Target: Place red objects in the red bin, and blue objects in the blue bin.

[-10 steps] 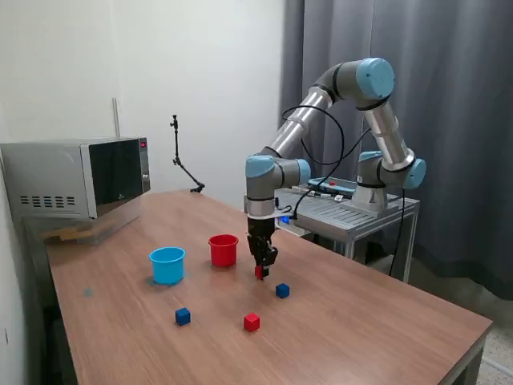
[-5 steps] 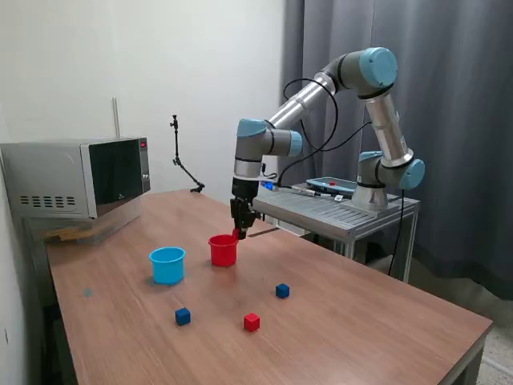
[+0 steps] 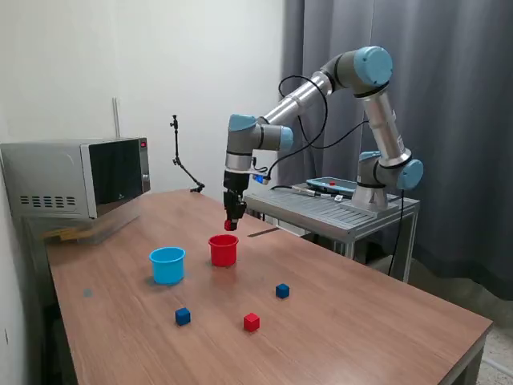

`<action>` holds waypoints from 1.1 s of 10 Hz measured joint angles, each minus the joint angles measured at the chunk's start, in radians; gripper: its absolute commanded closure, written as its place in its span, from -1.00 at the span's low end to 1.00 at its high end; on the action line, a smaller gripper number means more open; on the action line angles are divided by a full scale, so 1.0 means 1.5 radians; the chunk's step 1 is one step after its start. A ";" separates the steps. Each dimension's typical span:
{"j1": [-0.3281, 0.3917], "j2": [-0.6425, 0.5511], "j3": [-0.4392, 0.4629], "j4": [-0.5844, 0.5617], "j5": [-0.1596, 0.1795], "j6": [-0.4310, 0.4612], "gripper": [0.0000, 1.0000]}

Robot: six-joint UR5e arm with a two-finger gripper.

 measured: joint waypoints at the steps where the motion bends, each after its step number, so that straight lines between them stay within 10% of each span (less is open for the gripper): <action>1: -0.007 0.000 0.007 0.000 0.000 0.000 1.00; 9: -0.020 0.000 0.003 0.007 0.002 -0.013 1.00; 10: -0.020 0.001 0.002 0.007 0.002 -0.014 -1.00; 11: -0.019 0.001 0.002 0.008 0.002 -0.019 -1.00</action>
